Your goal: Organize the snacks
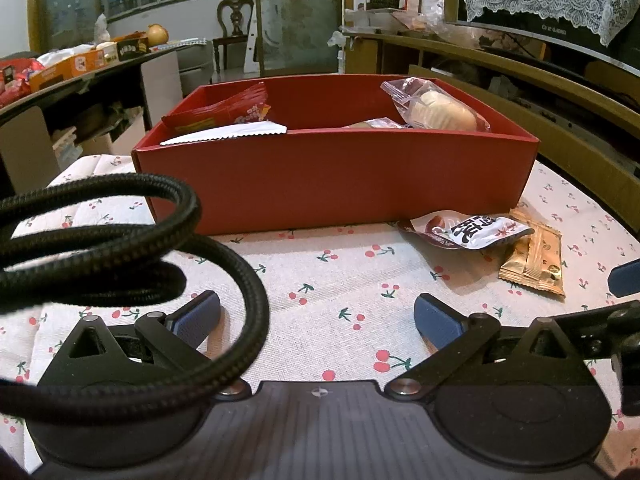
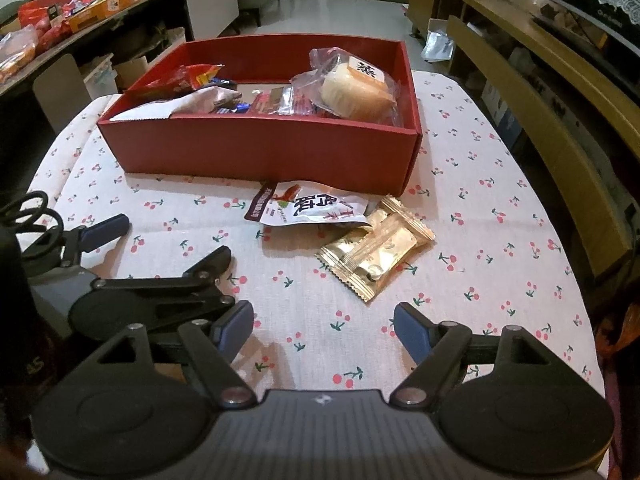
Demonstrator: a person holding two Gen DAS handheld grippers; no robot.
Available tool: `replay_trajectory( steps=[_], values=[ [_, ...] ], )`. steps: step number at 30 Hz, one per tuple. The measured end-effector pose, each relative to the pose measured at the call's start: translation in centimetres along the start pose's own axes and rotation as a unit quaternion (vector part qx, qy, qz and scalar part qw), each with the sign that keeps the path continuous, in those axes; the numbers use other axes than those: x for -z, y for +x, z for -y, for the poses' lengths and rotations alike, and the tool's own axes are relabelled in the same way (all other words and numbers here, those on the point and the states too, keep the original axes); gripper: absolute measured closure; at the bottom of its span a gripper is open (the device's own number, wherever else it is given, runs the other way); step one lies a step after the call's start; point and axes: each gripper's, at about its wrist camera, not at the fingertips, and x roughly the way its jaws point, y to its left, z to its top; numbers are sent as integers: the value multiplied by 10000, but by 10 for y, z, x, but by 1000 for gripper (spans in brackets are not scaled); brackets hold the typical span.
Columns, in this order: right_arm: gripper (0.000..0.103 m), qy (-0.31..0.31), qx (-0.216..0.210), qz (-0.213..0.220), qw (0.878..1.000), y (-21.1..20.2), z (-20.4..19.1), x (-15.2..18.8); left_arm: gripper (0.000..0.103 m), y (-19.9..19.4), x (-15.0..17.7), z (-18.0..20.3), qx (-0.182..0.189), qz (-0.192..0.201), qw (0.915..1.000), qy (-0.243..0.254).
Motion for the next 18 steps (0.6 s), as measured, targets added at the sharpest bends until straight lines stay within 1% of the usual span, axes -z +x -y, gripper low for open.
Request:
replay_trajectory(
  steps=[5,7,12,18],
  values=[
    [9,65,-26,-26,10000,1,3,1,0,0,-1,2,-86,-15,10000,1],
    [9,59,-45,-18,10000,1,3,2,0,0,-1,1,-53,-13,10000,-38],
    [9,17,-17,0,10000,0,1,2,0,0,0,-5,-36,-22,10000,-80],
    [9,-48,91,30,9999,0,-2,1,0,1,-2,-2,-97,-42,9999,-98]
  ],
)
